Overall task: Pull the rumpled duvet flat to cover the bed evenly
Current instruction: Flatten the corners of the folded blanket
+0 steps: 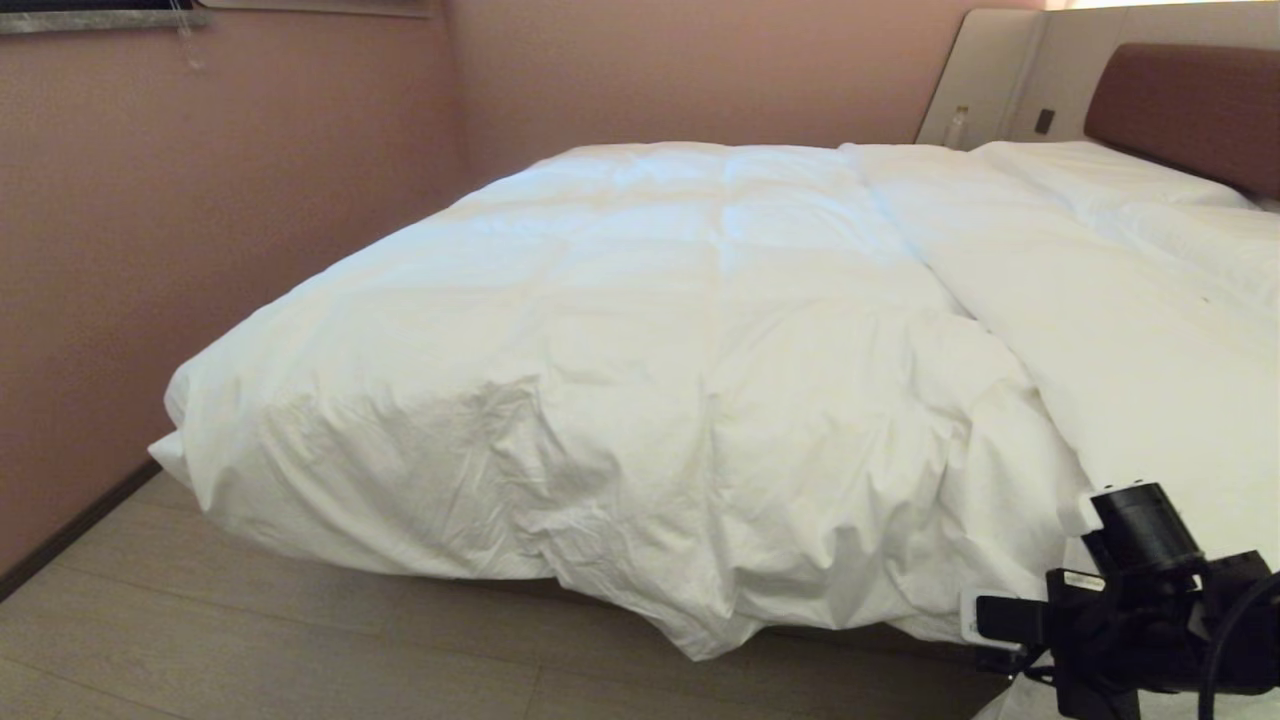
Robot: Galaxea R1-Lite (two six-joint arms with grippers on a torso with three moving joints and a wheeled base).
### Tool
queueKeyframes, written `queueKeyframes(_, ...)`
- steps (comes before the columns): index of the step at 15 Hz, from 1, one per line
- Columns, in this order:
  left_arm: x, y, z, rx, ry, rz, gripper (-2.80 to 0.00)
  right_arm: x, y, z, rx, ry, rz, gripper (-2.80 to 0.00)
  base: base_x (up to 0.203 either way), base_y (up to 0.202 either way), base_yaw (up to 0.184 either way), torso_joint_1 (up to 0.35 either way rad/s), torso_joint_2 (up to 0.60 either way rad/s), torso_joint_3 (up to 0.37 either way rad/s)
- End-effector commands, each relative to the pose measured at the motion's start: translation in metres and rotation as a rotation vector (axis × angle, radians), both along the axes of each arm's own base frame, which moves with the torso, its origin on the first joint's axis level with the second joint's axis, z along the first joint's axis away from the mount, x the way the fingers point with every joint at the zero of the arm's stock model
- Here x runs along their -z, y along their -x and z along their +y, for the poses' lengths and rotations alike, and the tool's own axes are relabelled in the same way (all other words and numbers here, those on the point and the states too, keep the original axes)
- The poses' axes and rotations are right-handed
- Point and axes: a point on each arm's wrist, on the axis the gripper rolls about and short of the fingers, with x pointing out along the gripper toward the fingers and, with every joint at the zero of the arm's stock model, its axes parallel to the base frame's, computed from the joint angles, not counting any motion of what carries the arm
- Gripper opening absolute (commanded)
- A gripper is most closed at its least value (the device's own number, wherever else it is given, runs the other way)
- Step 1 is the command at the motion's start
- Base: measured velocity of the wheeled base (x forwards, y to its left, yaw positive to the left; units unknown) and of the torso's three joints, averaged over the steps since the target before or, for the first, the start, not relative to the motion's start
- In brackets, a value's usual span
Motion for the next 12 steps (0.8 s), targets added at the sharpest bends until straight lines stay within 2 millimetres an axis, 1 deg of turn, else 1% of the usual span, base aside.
queueKeyframes(1,0.000,0.000,0.000,0.000,0.000,0.000,-2.80,0.008,-0.028,0.008,-0.027,0.005,-0.203,0.00,0.000,0.000,0.000,0.000,0.00,0.000)
queueKeyframes(2,0.000,0.000,0.000,0.000,0.000,0.000,-2.80,0.012,-0.029,0.012,-0.037,0.007,-0.215,0.00,0.000,0.000,0.000,0.000,0.00,0.000)
queueKeyframes(5,0.000,0.000,0.000,0.000,0.000,0.000,-2.80,0.012,-0.033,0.020,-0.053,0.010,-0.237,0.00,0.000,0.000,0.000,0.000,0.00,0.000)
queueKeyframes(7,0.000,0.000,0.000,0.000,0.000,0.000,-2.80,0.012,-0.035,0.021,-0.050,0.021,-0.240,0.00,0.000,0.000,0.000,0.000,0.00,0.000)
queueKeyframes(8,0.000,0.000,0.000,0.000,0.000,0.000,-2.80,0.012,-0.038,0.022,-0.029,0.053,-0.247,0.00,0.000,0.000,0.000,0.000,0.00,0.000)
queueKeyframes(9,0.000,0.000,0.000,0.000,0.000,0.000,-2.80,0.015,-0.039,0.022,-0.019,0.071,-0.243,0.00,0.000,0.000,0.000,0.000,0.00,0.000)
queueKeyframes(10,0.000,0.000,0.000,0.000,0.000,0.000,-2.80,0.022,-0.040,0.023,-0.007,0.102,-0.220,0.00,0.000,0.000,0.000,0.000,0.00,0.000)
queueKeyframes(12,0.000,0.000,0.000,0.000,0.000,0.000,-2.80,0.025,-0.039,0.022,-0.005,0.120,-0.204,0.00,0.000,0.000,0.000,0.000,0.00,0.000)
